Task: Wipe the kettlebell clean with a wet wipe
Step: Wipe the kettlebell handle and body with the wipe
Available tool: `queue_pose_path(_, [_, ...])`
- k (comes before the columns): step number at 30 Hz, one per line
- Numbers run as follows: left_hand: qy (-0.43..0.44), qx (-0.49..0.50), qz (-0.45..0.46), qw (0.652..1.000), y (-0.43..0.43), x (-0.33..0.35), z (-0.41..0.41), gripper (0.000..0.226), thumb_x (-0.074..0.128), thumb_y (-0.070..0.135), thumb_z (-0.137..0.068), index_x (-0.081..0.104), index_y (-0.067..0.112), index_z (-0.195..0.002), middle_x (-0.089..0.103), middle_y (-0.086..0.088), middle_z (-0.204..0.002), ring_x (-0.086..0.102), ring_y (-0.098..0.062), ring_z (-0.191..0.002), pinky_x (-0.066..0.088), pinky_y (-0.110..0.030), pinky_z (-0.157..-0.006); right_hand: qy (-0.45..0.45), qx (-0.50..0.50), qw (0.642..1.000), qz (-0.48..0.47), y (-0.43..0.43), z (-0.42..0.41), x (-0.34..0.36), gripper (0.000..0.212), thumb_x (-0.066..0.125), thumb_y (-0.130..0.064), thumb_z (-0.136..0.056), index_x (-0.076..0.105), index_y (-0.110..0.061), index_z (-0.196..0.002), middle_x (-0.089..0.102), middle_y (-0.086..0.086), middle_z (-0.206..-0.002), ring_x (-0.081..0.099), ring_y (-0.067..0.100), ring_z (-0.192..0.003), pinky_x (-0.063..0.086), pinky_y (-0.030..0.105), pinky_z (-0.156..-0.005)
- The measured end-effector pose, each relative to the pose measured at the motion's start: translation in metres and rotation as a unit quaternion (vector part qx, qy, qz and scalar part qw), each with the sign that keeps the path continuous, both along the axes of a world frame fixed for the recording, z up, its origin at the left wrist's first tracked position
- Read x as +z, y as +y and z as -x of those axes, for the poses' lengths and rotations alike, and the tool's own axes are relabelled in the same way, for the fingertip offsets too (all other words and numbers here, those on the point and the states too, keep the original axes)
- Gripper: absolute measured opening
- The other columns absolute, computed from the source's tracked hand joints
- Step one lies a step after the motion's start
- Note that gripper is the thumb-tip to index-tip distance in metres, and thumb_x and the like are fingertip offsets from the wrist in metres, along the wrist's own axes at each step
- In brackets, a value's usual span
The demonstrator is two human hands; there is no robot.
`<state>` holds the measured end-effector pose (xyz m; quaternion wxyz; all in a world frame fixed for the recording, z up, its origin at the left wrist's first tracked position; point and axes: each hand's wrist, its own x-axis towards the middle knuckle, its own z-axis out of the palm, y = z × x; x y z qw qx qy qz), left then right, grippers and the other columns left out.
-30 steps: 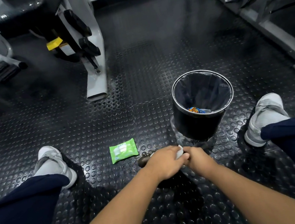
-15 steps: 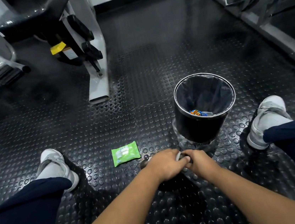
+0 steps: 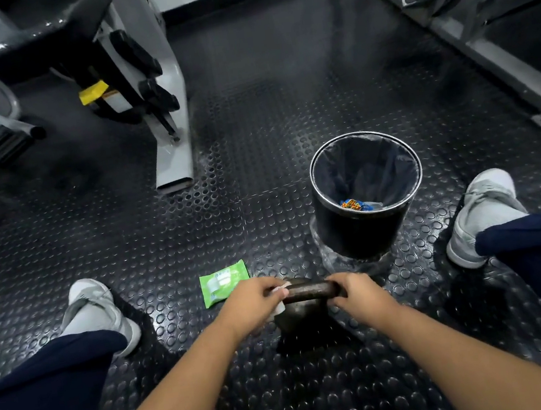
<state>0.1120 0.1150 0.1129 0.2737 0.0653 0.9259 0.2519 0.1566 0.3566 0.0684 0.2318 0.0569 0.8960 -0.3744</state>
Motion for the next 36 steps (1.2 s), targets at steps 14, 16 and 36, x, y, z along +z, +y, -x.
queue_pose_path(14, [0.104, 0.043, -0.138, 0.984, 0.086, 0.033, -0.018, 0.022, 0.061, 0.050, -0.097, 0.077, 0.035, -0.101, 0.071, 0.017, -0.091, 0.065, 0.000, -0.084, 0.057, -0.037, -0.081, -0.254, -0.325, 0.809, 0.420, 0.010, -0.003, 0.052, 0.022, 0.052, -0.021, -0.096, 0.063, -0.003, -0.101, 0.072, 0.022, -0.093, 0.070, 0.034, -0.081, 0.059, 0.041, -0.068])
queue_pose_path(16, [0.038, 0.008, -0.173, 0.984, 0.089, 0.036, -0.020, 0.020, 0.062, 0.044, -0.097, 0.076, 0.034, -0.106, 0.075, 0.018, -0.094, 0.068, 0.000, -0.090, 0.057, -0.037, -0.087, -0.255, -0.332, 0.777, 0.471, 0.008, -0.006, 0.060, 0.040, 0.052, -0.038, -0.100, 0.067, -0.003, -0.112, 0.072, 0.024, -0.109, 0.072, 0.035, -0.089, 0.061, 0.046, -0.074])
queue_pose_path(36, [0.015, -0.161, 0.071, 0.984, -0.035, -0.005, 0.020, 0.030, 0.076, 0.029, -0.089, 0.071, 0.031, -0.119, 0.072, 0.013, -0.100, 0.066, -0.011, -0.093, 0.052, -0.029, -0.081, -0.214, -0.597, 0.619, 0.464, -0.063, -0.060, 0.020, 0.033, 0.037, -0.006, -0.105, 0.059, 0.001, -0.128, 0.072, 0.021, -0.082, 0.071, 0.025, -0.070, 0.061, 0.034, -0.060])
